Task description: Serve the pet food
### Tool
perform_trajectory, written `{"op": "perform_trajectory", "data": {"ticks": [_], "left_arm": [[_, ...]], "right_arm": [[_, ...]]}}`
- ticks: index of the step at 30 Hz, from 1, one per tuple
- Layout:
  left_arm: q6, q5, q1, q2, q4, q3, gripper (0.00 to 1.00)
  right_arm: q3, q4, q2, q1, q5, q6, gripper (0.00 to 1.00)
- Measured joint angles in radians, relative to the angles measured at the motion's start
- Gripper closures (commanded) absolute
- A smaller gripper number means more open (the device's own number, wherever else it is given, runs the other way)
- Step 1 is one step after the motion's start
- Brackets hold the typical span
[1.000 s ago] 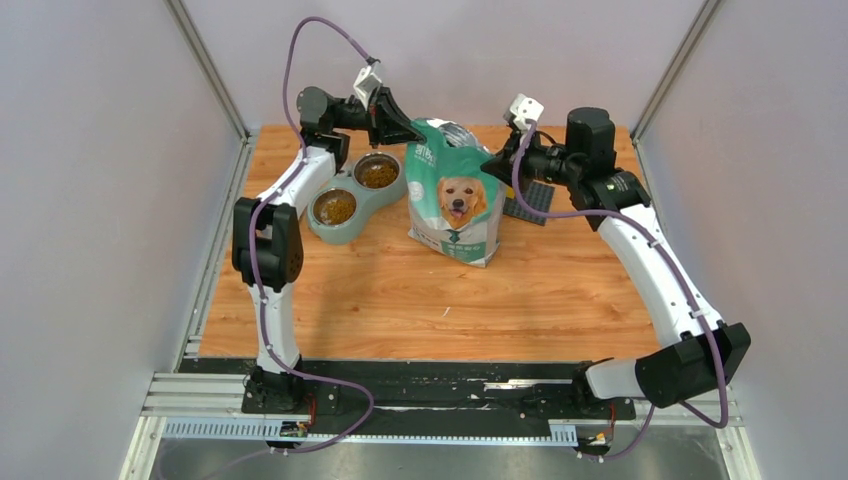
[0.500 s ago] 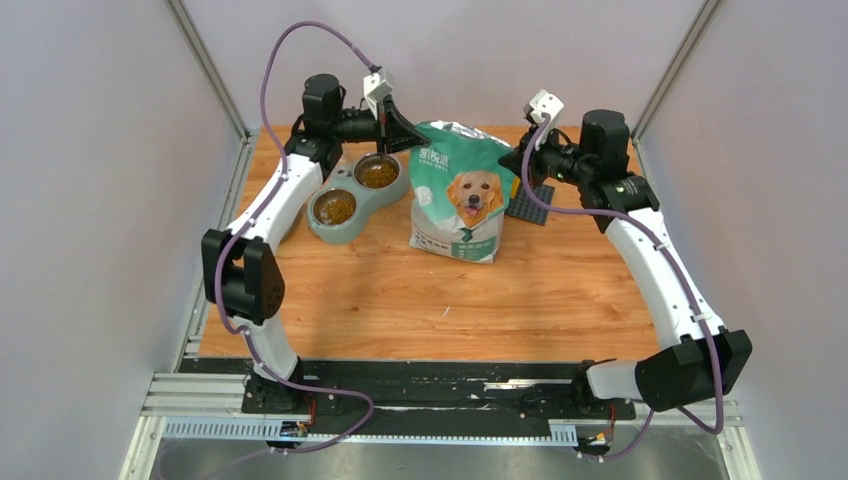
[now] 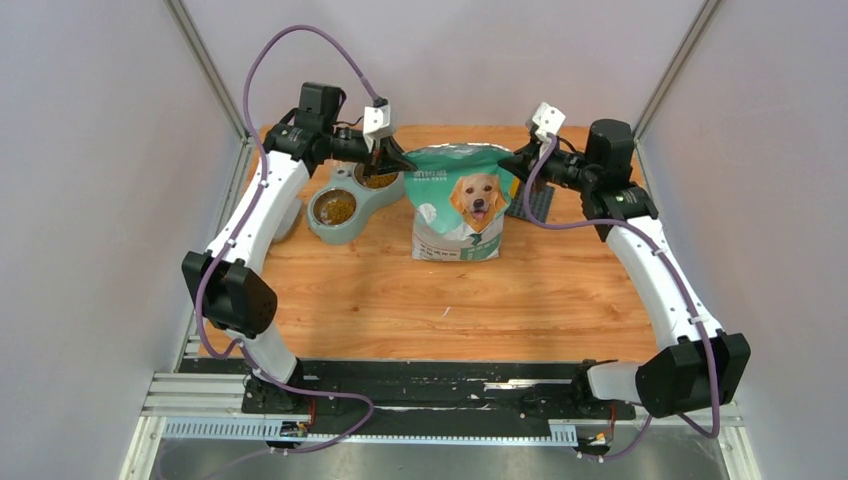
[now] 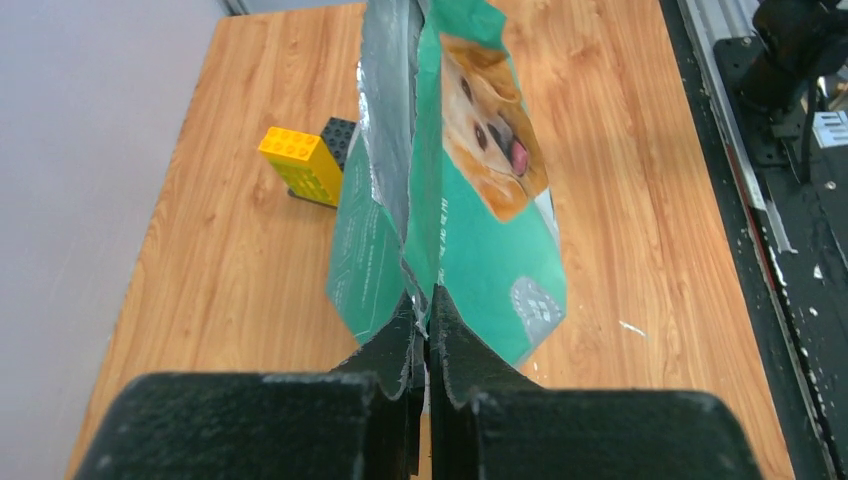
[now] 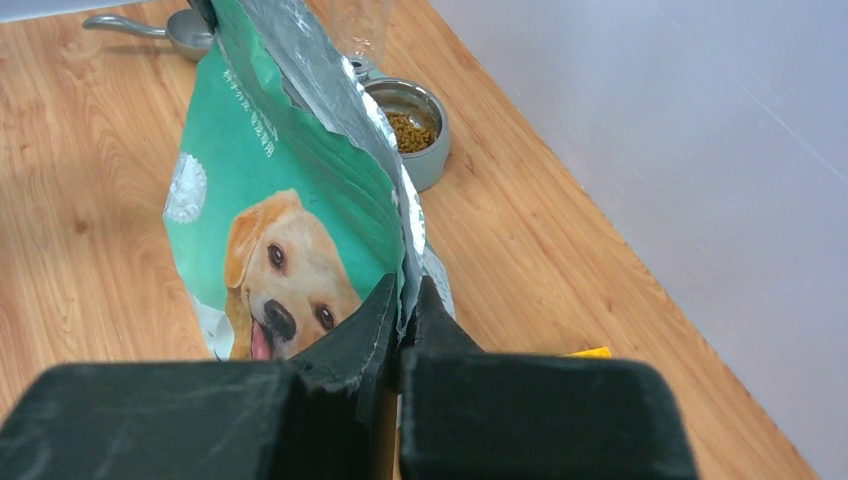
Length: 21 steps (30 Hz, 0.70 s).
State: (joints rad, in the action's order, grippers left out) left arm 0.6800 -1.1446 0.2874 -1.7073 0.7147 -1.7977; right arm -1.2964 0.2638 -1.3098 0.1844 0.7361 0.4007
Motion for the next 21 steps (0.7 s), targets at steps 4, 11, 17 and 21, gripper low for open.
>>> {"op": "perform_trajectory", "data": {"ticks": [4,11,17,21], "left_arm": [[0.067,-0.005,-0.002,0.002,0.068,-0.007,0.91],[-0.084,0.063,-0.026,0.113,-0.116,0.165,0.35],[-0.182,0.065,-0.033,0.135,-0.259,0.219,0.29],[-0.220,0.058,-0.032,0.134,-0.316,0.219,0.27]], "right_arm": [[0.018,-0.005,0.017,-0.005,0.046,0.066,0.95],[-0.048,0.113,0.023,-0.040,0.075,0.145,0.33],[-0.152,0.177,0.018,-0.023,0.095,0.097,0.15],[-0.239,0.198,-0.013,0.017,0.105,0.021,0.13]]}}
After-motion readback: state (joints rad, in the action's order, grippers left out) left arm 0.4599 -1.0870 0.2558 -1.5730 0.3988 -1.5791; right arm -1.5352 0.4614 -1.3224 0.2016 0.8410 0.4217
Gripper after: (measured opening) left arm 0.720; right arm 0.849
